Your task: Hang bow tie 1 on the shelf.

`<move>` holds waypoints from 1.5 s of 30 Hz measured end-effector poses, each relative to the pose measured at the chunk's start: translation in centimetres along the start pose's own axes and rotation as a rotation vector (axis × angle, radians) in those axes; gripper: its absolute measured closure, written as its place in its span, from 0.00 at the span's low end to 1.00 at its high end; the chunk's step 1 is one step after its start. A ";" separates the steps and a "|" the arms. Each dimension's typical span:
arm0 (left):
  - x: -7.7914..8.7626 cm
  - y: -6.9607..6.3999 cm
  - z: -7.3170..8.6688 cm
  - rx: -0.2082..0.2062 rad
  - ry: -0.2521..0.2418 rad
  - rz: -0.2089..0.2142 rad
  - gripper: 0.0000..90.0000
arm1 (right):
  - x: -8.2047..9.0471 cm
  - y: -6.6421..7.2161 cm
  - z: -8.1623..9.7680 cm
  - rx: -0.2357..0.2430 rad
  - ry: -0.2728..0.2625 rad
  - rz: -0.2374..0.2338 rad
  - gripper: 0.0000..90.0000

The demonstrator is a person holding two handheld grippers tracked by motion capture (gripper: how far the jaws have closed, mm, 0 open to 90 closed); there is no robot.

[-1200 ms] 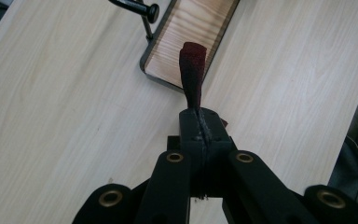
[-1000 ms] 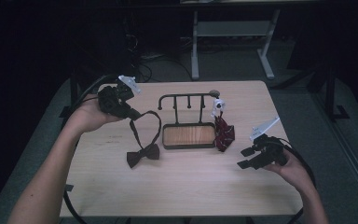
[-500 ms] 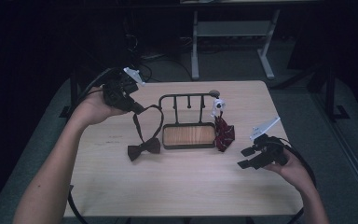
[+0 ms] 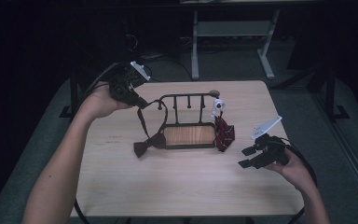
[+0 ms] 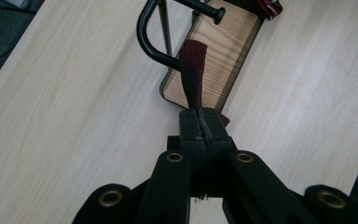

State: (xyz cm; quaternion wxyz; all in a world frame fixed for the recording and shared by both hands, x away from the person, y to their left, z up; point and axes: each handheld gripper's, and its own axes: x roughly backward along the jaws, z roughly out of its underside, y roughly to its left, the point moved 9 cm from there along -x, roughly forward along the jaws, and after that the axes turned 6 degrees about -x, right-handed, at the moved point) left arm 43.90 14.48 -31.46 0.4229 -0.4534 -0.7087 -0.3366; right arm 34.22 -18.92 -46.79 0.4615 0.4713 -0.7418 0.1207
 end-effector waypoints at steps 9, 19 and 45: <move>-1.0 1.3 0.0 0.030 0.037 -0.025 1.00 | 0.0 0.0 0.0 0.000 -0.006 0.000 0.48; -1.8 2.1 0.2 0.044 0.076 -0.040 0.99 | 0.2 -0.1 0.1 -0.002 -0.012 0.002 0.48; -2.7 1.7 2.1 0.064 0.077 -0.051 0.81 | 0.9 -0.6 0.7 -0.034 -0.028 0.024 0.46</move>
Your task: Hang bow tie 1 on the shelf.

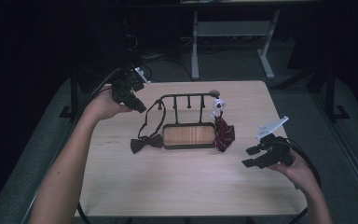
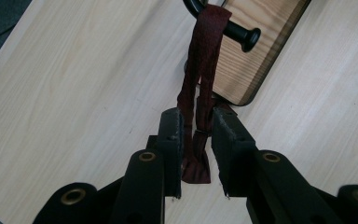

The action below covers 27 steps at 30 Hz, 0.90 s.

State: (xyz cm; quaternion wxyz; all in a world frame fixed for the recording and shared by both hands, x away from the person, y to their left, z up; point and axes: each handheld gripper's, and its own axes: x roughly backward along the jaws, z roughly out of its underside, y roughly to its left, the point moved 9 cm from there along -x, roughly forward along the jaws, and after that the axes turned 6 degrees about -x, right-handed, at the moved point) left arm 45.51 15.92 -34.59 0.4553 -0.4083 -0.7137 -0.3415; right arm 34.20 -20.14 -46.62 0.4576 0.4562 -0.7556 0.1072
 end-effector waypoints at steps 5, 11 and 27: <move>0.0 -0.5 0.9 -0.001 -0.004 0.014 0.79 | 0.0 -0.2 0.0 -0.002 -0.003 0.011 0.44; 0.2 -1.2 1.7 -0.007 -0.043 0.023 0.78 | -0.1 -0.4 0.1 -0.012 -0.002 0.015 0.43; 0.1 -3.2 3.5 -0.024 -0.084 0.035 0.72 | 0.1 -0.6 0.2 -0.029 -0.003 0.027 0.42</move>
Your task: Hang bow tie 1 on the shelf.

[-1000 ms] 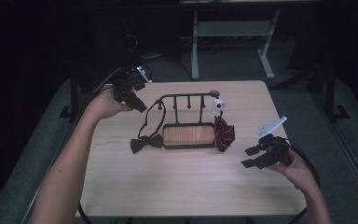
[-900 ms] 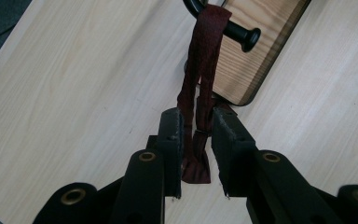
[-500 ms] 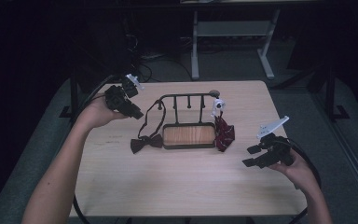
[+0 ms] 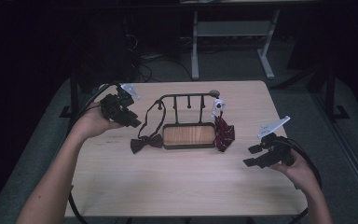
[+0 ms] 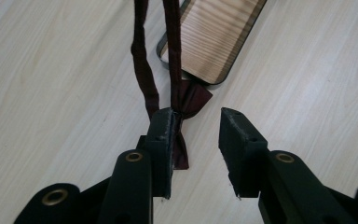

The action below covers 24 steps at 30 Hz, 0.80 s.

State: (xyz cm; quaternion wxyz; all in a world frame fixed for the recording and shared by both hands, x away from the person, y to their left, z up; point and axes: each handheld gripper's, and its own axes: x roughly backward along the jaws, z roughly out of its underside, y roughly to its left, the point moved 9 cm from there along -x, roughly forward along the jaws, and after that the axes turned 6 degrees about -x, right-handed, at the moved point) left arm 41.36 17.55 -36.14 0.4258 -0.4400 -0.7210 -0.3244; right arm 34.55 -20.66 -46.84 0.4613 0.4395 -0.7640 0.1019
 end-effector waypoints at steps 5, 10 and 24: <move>-0.1 -0.7 0.5 -0.004 -0.013 0.002 0.71 | -0.1 0.0 0.0 0.001 0.001 0.002 0.42; -0.1 -1.2 1.0 -0.007 -0.027 0.004 0.69 | 0.0 -0.1 0.1 -0.004 -0.001 0.001 0.42; -0.5 -2.2 2.7 -0.005 -0.047 0.021 0.65 | -0.2 -0.2 0.3 -0.007 0.008 0.002 0.42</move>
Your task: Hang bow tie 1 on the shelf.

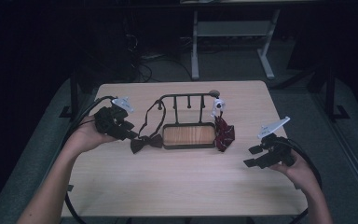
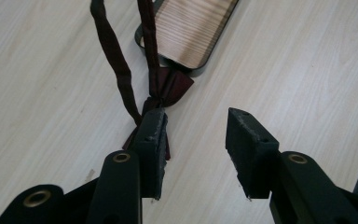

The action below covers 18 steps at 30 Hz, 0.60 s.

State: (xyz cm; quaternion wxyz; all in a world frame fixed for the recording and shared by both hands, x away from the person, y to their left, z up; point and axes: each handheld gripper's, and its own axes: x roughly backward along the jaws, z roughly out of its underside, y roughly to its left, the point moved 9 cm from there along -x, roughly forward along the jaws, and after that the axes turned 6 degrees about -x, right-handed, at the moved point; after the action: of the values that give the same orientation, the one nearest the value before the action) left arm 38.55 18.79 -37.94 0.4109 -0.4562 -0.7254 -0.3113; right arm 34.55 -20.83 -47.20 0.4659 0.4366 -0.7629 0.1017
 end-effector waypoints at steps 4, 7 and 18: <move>-0.2 -0.3 0.4 -0.004 -0.003 0.012 0.64 | -0.1 0.0 0.0 -0.003 0.003 -0.003 0.42; -0.4 -0.5 0.8 0.002 -0.009 0.013 0.63 | 0.0 0.0 0.1 -0.004 0.005 -0.003 0.42; -1.1 -1.1 2.1 0.009 -0.009 0.022 0.56 | -0.2 -0.1 0.2 -0.007 0.011 0.001 0.41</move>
State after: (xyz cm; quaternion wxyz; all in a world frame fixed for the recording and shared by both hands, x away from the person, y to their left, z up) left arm 37.17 19.66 -39.95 0.4129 -0.4638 -0.7236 -0.3014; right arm 34.55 -20.87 -47.51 0.4714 0.4340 -0.7610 0.1019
